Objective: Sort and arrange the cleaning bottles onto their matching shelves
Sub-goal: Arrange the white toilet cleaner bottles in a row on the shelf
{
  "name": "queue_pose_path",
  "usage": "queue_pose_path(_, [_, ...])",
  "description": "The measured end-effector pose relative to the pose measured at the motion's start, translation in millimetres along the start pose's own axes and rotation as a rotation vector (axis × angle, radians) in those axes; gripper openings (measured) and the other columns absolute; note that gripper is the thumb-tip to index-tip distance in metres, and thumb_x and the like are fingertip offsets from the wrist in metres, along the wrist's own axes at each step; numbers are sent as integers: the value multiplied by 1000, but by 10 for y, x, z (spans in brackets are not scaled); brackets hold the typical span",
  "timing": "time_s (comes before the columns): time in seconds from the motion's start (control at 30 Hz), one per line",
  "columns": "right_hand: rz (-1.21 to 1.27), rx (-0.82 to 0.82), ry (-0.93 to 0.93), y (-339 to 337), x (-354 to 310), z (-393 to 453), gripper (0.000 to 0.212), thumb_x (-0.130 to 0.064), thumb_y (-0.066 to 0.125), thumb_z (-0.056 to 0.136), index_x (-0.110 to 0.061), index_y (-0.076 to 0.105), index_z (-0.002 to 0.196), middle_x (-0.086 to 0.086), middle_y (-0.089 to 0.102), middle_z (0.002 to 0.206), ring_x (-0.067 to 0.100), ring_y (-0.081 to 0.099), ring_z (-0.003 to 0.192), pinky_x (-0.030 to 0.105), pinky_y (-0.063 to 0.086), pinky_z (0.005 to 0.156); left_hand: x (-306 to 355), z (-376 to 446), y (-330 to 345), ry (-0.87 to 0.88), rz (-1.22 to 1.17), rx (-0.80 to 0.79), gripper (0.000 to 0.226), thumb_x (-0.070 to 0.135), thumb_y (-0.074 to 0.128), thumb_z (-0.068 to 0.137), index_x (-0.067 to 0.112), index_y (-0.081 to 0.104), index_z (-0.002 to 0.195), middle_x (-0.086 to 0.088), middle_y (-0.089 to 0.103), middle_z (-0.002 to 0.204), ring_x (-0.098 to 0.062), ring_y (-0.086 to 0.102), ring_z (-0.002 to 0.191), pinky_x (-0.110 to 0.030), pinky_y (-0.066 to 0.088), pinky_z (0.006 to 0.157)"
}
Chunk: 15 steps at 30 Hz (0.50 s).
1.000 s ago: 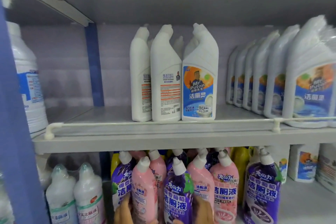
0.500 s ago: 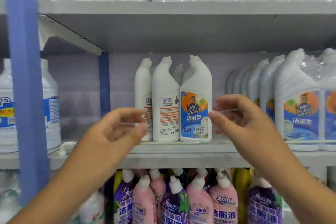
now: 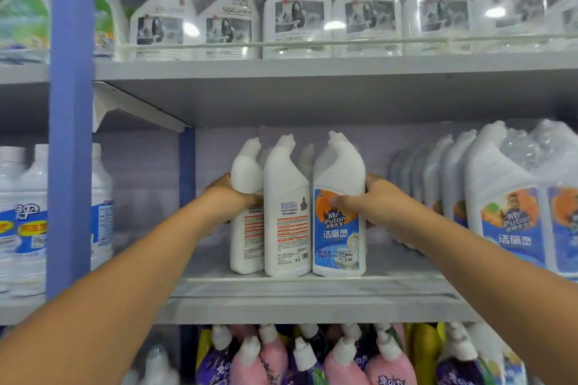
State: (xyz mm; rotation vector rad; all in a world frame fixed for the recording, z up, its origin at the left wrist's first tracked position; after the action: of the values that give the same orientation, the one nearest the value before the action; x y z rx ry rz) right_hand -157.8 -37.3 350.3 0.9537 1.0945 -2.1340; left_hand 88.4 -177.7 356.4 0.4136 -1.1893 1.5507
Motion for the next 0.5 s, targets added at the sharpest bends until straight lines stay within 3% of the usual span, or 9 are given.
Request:
queue_pose_path(0.07, [-21,47,18,-131,26,-49,42,-38,85,80,-22,62,112,-2,79,93,13,77,75,29,61,59,-98,35,-112,-29,9,55,37,25,84,80,26,66,112,-1,76,101,-23,73,93,-38,60,76])
queue_pose_path(0.13, [-23,118,42,-286,92,-86,39,-34,85,82,-20,63,112,0,77,93,12,75,72,22,53,49,-214,72,-262,-58,20,111,41,19,84,82,22,62,116,-3,73,104,-21,70,89,-31,55,66])
queue_pose_path(0.2, [-29,199,71,-411,181,-68,40,-29,85,82,-16,62,113,2,75,95,14,72,73,23,50,49,-319,123,-416,-90,36,134,42,20,84,82,19,61,117,-5,72,104,-23,69,88,-31,54,65])
queue_pose_path(0.33, [-86,367,99,-511,351,30,49,-29,85,81,-13,57,117,9,69,105,19,67,81,30,50,59,-485,223,-603,-140,-23,97,39,19,82,85,17,64,119,-8,76,102,-29,73,92,-44,60,81])
queue_pose_path(0.5, [-97,386,131,-538,449,102,47,-28,83,83,-13,57,120,11,71,106,23,68,84,30,50,60,-562,276,-602,-127,-99,59,37,16,83,84,18,66,117,-9,78,102,-30,75,92,-49,61,85])
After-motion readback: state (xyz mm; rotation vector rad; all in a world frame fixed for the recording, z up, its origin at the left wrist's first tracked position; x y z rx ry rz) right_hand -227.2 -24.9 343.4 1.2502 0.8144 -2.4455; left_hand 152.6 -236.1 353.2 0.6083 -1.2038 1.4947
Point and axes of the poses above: each hand's wrist, its own z-axis towards the middle knuckle, its own y-axis out of the palm, x = y × z, the point moved 1 cm from there along z, towards the middle knuckle
